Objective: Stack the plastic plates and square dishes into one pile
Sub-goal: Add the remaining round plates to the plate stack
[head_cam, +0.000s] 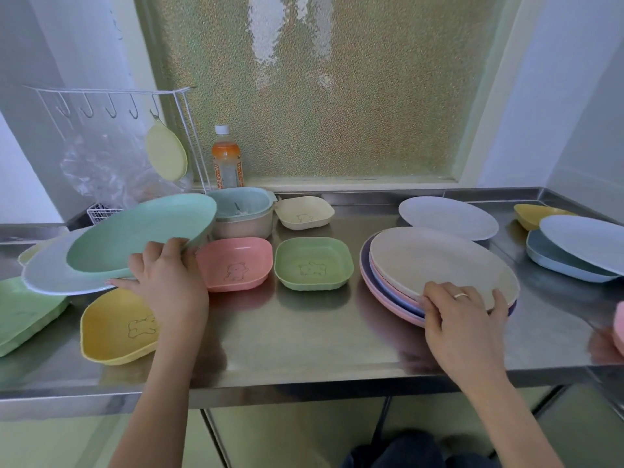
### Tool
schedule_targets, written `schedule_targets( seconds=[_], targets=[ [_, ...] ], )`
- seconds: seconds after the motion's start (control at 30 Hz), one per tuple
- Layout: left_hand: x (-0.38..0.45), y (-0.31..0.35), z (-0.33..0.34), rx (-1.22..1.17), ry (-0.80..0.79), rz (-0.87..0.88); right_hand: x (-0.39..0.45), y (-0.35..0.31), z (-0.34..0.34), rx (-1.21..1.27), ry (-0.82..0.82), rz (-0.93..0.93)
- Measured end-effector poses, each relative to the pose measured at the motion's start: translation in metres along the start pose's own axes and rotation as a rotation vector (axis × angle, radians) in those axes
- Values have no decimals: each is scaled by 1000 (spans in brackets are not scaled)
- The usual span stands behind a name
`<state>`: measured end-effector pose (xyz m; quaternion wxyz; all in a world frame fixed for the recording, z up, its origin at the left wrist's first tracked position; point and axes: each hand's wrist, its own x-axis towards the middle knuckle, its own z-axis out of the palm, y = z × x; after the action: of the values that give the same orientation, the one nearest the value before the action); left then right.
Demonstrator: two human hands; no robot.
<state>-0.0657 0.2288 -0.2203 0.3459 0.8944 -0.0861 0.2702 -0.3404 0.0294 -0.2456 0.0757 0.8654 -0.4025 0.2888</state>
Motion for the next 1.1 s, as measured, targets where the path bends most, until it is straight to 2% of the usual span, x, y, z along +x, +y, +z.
schedule_targets(
  seconds=[0.2, 0.4, 0.6, 0.67, 0.77, 0.87, 0.97, 1.1],
  targets=[
    [-16, 20, -1, -64, 26, 92, 6, 3, -2, 63, -50, -54],
    [-47, 46, 4, -177, 11, 243, 5, 1, 3, 39, 16, -95],
    [-76, 72, 12, -356, -84, 359, -1, 1, 8, -58, 69, -149],
    [-87, 80, 15, -405, -125, 386, -1, 1, 8, 8, 77, -150],
    [-103, 92, 17, -456, -154, 461, 4, -1, 5, 264, 71, -105],
    [-115, 104, 20, -520, -133, 574, 13, -6, 0, 452, 99, -200],
    [-126, 118, 23, -589, -147, 679, 24, -8, -5, 429, 90, -227],
    [-133, 136, 30, -590, -195, 768, 26, 7, -4, 336, 51, -85]
  ],
)
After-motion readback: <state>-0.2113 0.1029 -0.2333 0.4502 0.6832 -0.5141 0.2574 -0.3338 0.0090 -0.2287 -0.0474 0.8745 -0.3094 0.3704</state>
